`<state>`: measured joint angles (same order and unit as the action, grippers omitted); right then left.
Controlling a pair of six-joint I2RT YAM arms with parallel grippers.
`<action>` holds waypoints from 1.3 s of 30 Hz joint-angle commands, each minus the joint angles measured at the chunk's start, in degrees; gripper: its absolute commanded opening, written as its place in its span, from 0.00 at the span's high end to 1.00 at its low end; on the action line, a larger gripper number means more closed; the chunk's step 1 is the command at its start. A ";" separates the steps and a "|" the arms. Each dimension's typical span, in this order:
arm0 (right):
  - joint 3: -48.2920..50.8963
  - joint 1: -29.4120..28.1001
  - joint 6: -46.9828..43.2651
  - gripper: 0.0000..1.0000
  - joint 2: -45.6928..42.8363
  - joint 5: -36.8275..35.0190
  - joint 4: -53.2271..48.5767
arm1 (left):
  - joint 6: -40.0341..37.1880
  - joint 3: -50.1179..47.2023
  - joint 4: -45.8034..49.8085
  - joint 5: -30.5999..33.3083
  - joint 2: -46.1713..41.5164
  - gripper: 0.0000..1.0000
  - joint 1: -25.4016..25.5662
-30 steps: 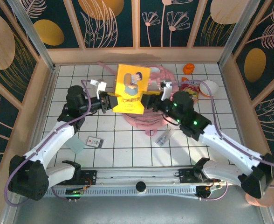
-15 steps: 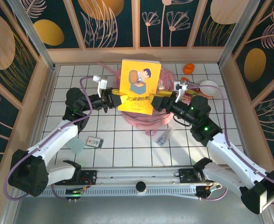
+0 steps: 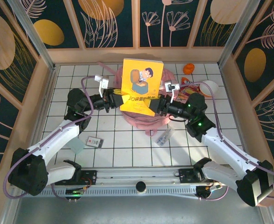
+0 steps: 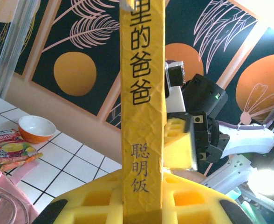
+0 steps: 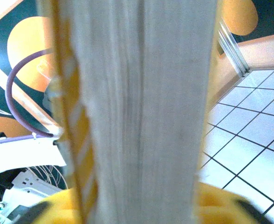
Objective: Pack the student bag
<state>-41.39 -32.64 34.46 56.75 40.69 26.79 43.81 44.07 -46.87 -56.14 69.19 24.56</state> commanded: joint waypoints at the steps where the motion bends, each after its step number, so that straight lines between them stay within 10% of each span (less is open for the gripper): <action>1: 0.28 0.83 -1.58 1.00 -2.94 1.26 1.78 | -3.51 1.87 -2.72 2.24 0.26 0.89 0.13; 8: -3.87 0.92 -16.78 1.00 -9.26 -9.49 -18.92 | -32.58 4.45 24.31 11.94 -5.94 0.44 0.12; 17: -15.04 0.78 -58.39 1.00 -3.73 -24.24 -52.46 | -73.05 13.97 54.49 15.19 -7.76 0.28 0.14; 25: -17.59 -4.39 -74.57 1.00 5.61 -36.20 -62.80 | -81.43 14.86 59.83 16.99 -5.24 0.23 0.40; 39: -21.03 -7.09 -81.07 1.00 11.23 -26.94 -58.43 | -83.83 12.48 61.77 9.97 1.46 0.28 3.10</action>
<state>-59.31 -39.53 -43.92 68.12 10.76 -36.16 -38.04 57.28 13.82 -41.93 69.82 27.35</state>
